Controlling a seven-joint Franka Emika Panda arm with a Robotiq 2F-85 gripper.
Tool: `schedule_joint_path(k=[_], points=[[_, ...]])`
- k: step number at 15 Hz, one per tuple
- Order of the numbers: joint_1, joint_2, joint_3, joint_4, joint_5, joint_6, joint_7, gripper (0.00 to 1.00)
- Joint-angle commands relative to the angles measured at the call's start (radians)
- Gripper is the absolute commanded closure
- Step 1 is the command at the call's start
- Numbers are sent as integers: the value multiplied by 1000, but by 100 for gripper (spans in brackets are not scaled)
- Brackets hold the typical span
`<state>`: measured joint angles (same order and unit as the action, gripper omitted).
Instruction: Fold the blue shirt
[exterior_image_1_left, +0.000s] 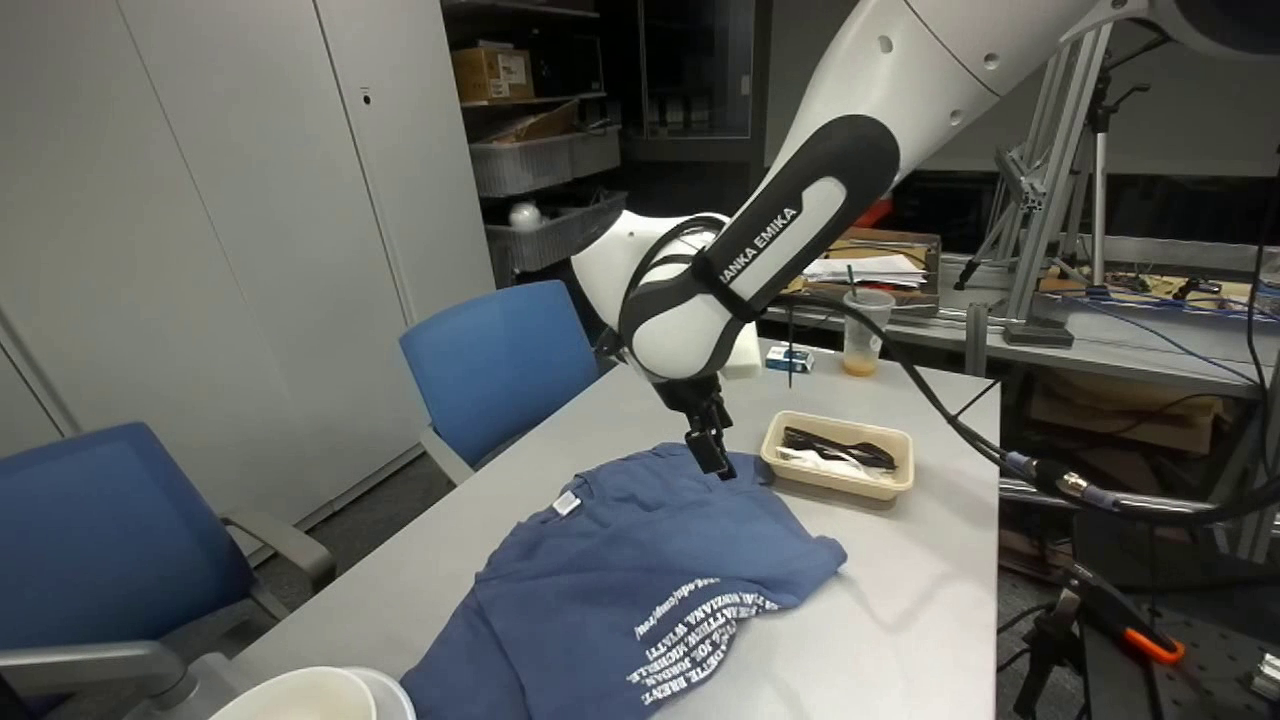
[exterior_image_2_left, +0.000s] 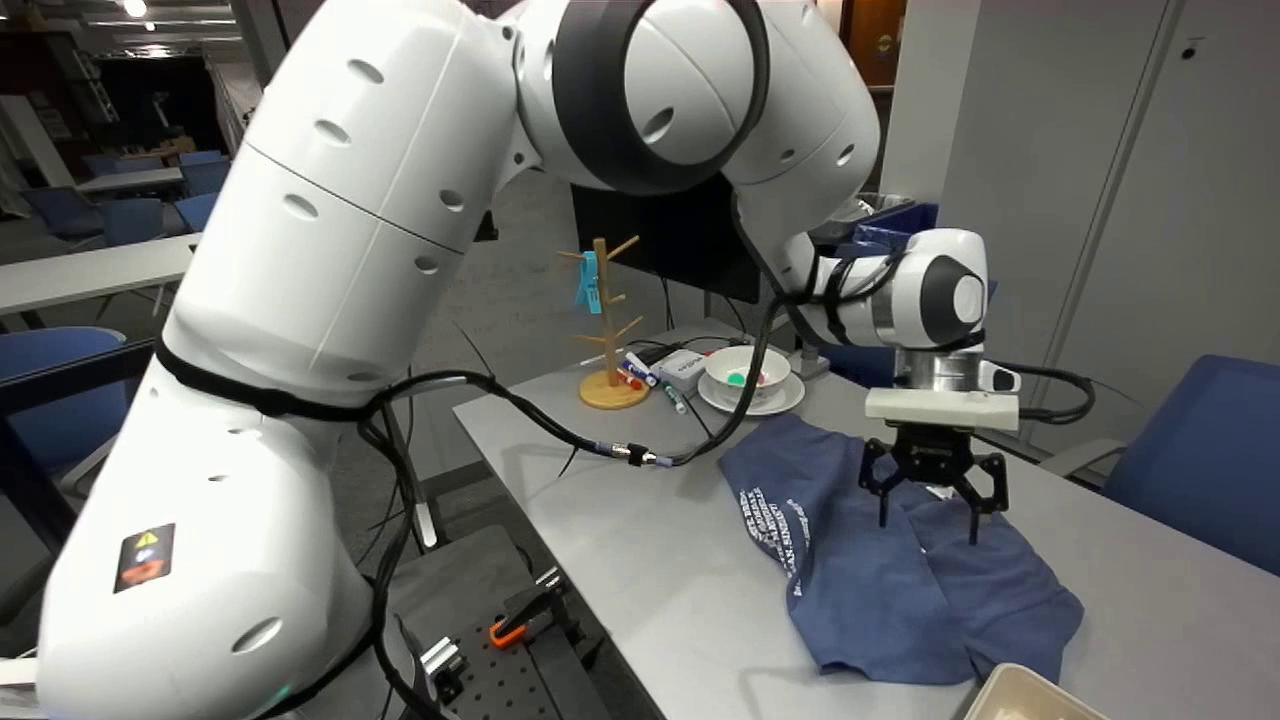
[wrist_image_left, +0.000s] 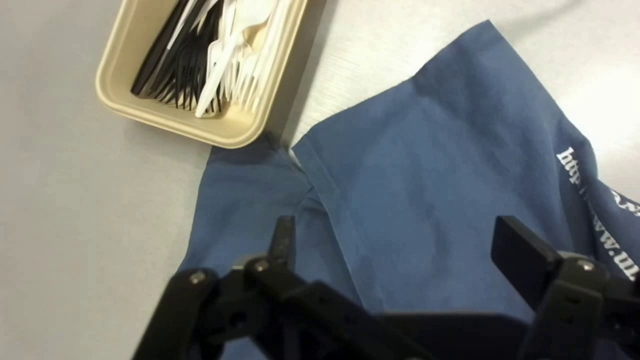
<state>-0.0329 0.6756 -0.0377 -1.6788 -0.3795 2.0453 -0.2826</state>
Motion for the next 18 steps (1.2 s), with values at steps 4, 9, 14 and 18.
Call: schedule_joint_path(k=[4, 9, 14, 18], points=[[-72, 60, 27, 38, 81, -77, -157, 1], [-112, 123, 56, 93, 110, -60, -293, 7], [-140, 204, 55, 189, 117, -79, -367, 7], [-158, 248, 57, 233, 138, -113, -417, 7]])
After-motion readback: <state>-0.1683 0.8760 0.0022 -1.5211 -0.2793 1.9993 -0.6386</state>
